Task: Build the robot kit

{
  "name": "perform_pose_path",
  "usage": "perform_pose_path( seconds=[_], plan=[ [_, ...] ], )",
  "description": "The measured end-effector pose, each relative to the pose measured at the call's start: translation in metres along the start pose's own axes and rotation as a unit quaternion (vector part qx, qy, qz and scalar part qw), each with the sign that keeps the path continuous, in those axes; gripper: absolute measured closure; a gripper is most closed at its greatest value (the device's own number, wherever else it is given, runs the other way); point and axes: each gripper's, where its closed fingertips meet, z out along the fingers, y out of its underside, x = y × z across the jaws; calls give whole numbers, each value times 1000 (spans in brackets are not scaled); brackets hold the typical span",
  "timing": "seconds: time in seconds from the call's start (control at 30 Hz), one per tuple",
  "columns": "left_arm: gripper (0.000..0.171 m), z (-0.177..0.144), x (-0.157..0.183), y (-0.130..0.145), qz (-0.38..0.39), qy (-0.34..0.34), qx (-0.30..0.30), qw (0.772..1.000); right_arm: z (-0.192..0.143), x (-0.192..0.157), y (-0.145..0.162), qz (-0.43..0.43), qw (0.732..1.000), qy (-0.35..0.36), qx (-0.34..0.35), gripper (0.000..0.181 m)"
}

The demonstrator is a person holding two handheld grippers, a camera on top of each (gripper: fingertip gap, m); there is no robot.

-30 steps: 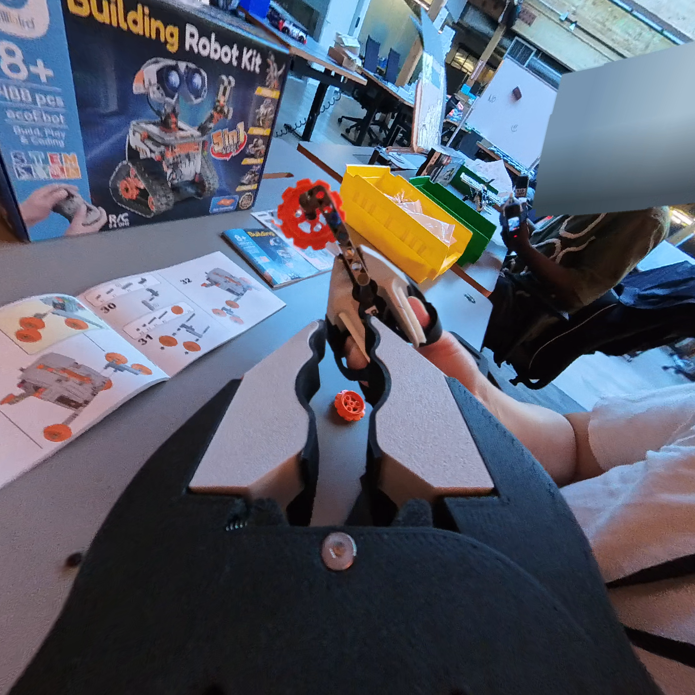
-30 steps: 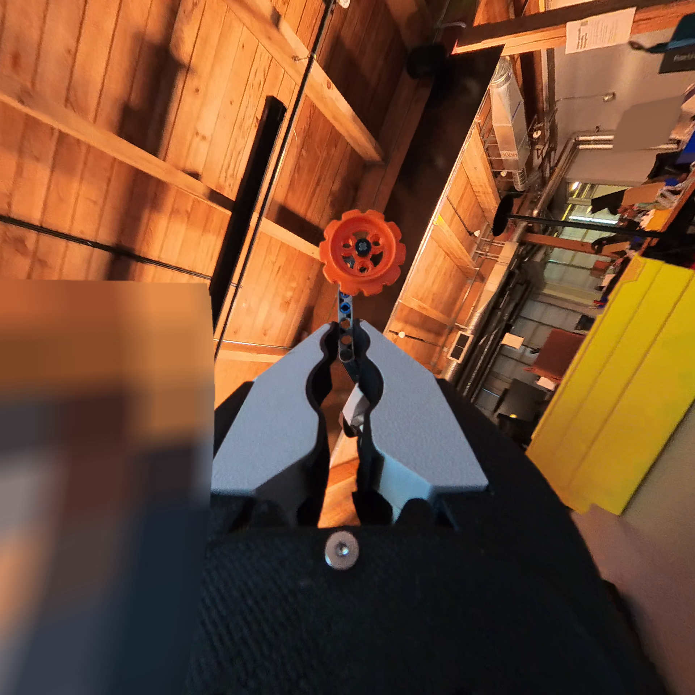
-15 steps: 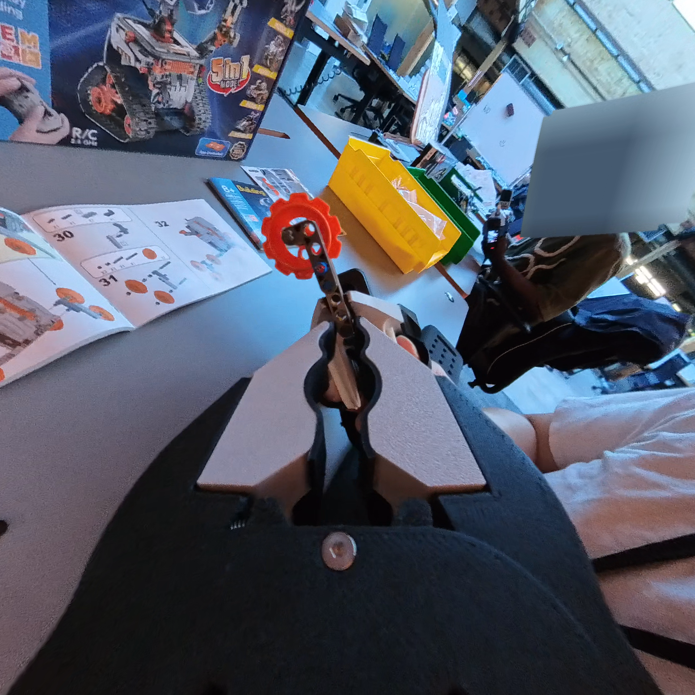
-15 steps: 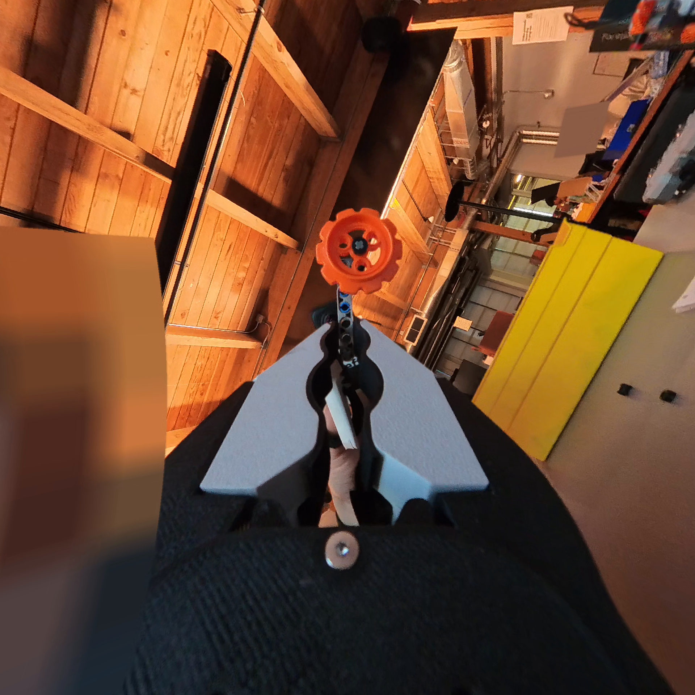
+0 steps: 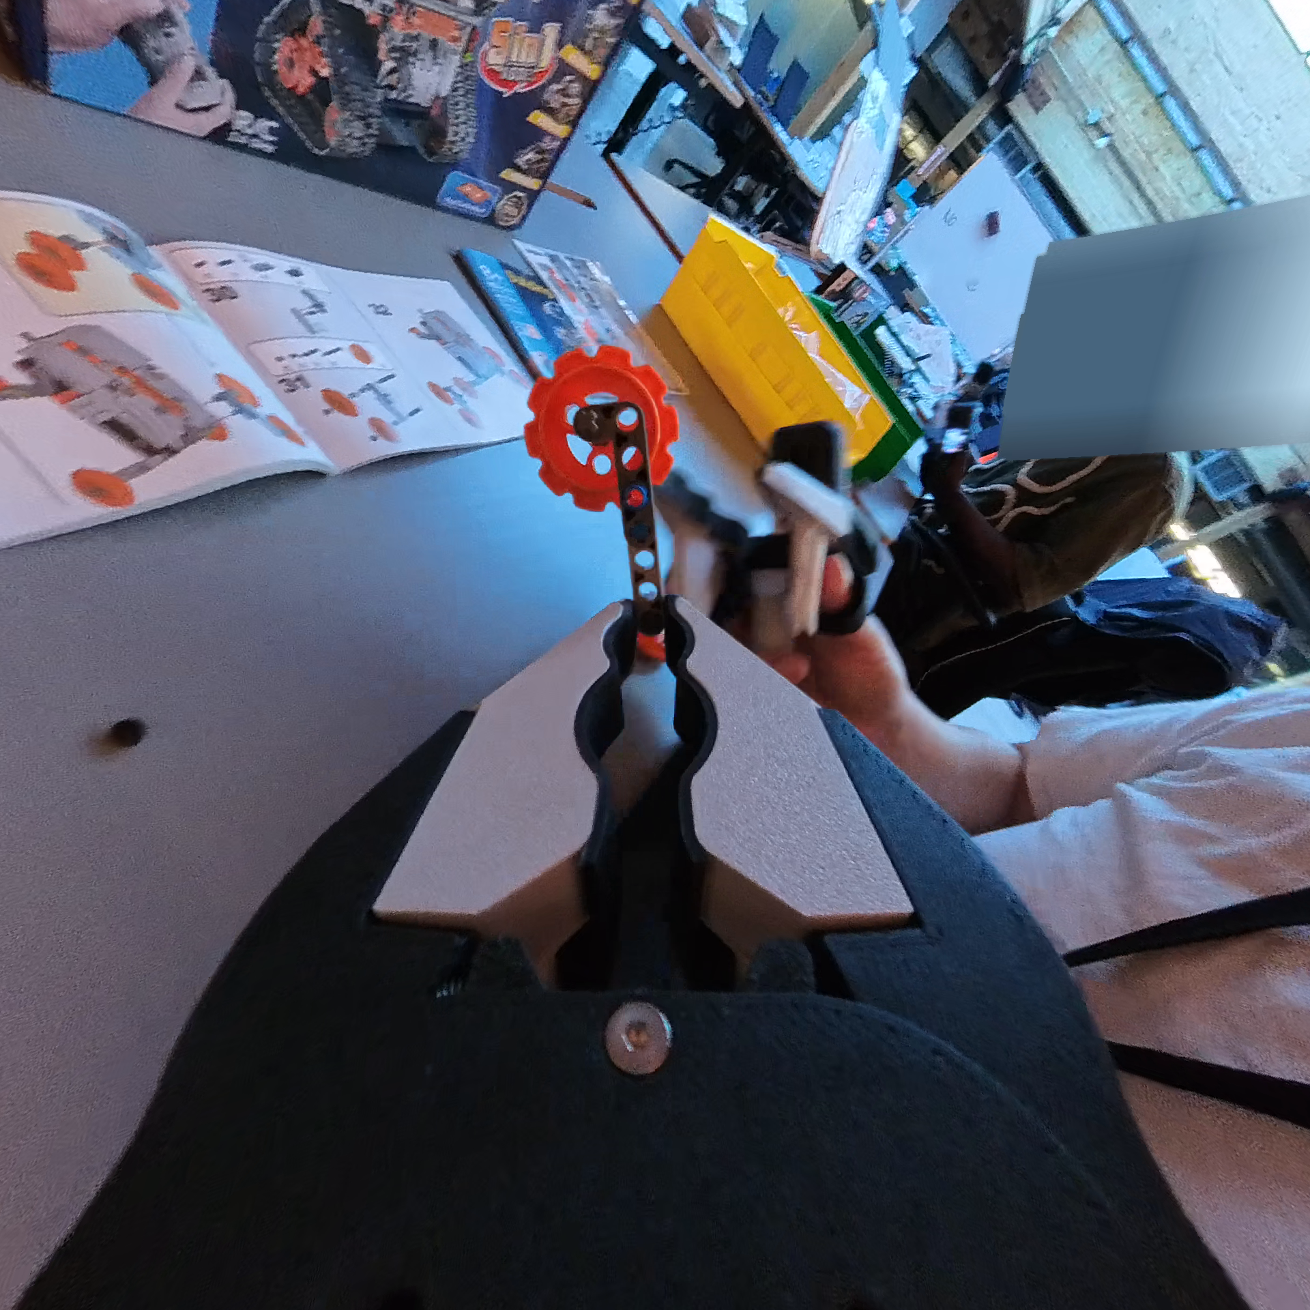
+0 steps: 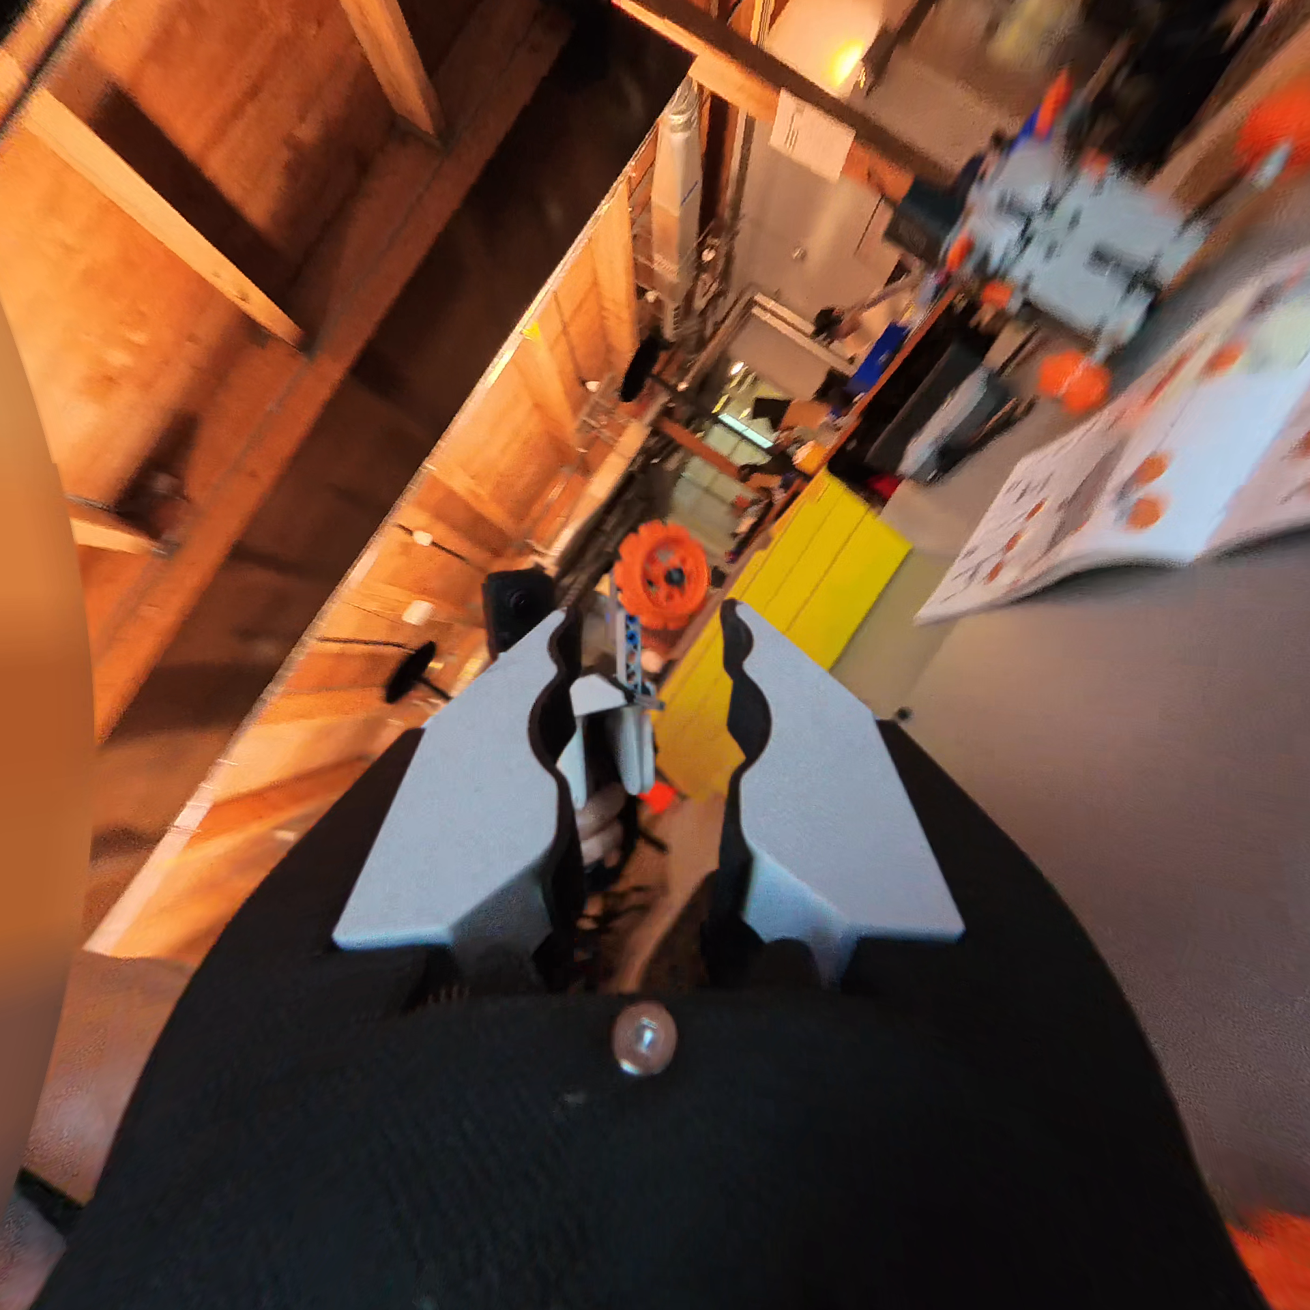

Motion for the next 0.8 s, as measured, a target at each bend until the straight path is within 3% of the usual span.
perform_pose_path(
  seconds=[0.1,0.2,0.27,0.37,0.43,0.57,0.67,0.8],
  plan=[
    [167,-14,-19,8,5,-44,-9,999,-27,-6,-32,-175,983,43,-35,140],
    [167,-29,-29,13,-11,-56,-5,998,-66,18,-43,-344,917,136,-152,132],
    [167,-39,-36,16,-22,-67,0,998,-91,36,-37,-400,867,182,-234,125],
    [167,-51,-45,21,-37,-84,4,996,-121,63,-9,-428,802,220,-354,117],
    [167,-59,-51,24,-45,-95,9,994,-132,71,14,-426,780,211,-407,117],
    [167,-72,-57,24,-57,-105,24,992,-139,79,32,-451,739,205,-455,117],
    [167,-79,-58,20,-55,-113,31,992,-142,90,44,-442,717,208,-498,116],
    [167,-86,-58,13,-47,-119,40,991,-128,91,45,-445,722,199,-492,140]
  ],
)
